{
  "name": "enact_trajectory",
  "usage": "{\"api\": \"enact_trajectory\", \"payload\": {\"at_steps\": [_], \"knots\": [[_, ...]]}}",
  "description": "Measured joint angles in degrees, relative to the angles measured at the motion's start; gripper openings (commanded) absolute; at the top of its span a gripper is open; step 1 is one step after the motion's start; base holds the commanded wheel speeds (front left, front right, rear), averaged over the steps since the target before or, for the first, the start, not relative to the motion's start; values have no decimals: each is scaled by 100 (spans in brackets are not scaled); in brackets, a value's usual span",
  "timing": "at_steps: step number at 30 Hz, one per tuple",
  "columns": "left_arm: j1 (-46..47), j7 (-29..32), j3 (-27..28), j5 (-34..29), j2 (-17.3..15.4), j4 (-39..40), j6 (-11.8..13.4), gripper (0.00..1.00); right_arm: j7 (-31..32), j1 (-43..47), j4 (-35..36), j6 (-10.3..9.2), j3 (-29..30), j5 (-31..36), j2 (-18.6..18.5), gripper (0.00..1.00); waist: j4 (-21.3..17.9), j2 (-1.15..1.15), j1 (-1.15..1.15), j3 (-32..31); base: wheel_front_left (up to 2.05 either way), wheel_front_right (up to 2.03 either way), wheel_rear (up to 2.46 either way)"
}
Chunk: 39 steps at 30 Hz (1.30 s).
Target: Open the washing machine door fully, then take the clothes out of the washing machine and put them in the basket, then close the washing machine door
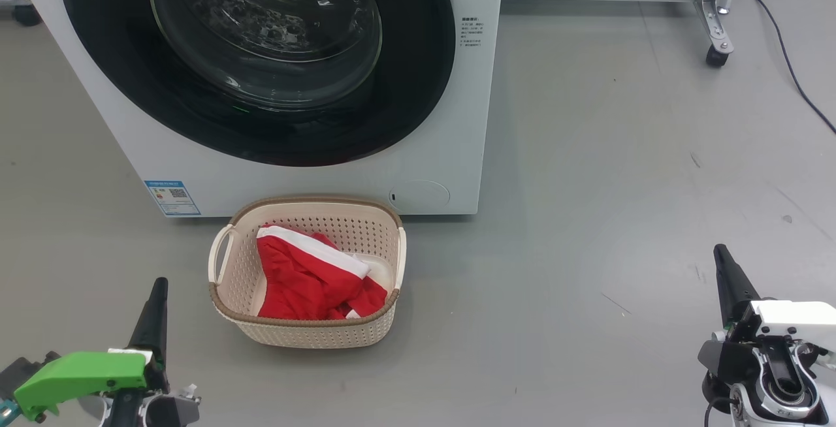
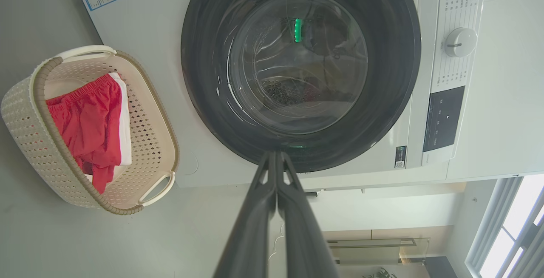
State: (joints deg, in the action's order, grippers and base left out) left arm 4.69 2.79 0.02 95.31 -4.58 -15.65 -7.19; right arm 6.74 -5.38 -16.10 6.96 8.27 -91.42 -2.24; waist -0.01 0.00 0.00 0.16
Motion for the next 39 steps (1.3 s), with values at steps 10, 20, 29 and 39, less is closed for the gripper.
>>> {"api": "enact_trajectory", "payload": {"at_steps": [10, 20, 29, 39], "knots": [[0, 1, 3, 1, 0, -13, 0, 0, 0, 1, 1, 0, -1, -1, 0, 0, 0, 0, 0, 0, 0, 0, 0], [0, 1, 8, 0, 0, -21, 0, 0, 0, 2, 1, 0, -3, -23, 0, 0, 1, 0, 0, 0, 0, 0, 0], [0, 18, 12, 0, 0, -24, 0, 0, 0, 2, 2, 0, -7, -23, 0, 0, 1, 0, 0, 0, 0, 0, 0], [0, 18, 15, 0, 0, -26, 0, 0, -1, 3, 3, 0, -9, -23, 0, 0, 1, 0, 0, 0, 0, 0, 0]]}}
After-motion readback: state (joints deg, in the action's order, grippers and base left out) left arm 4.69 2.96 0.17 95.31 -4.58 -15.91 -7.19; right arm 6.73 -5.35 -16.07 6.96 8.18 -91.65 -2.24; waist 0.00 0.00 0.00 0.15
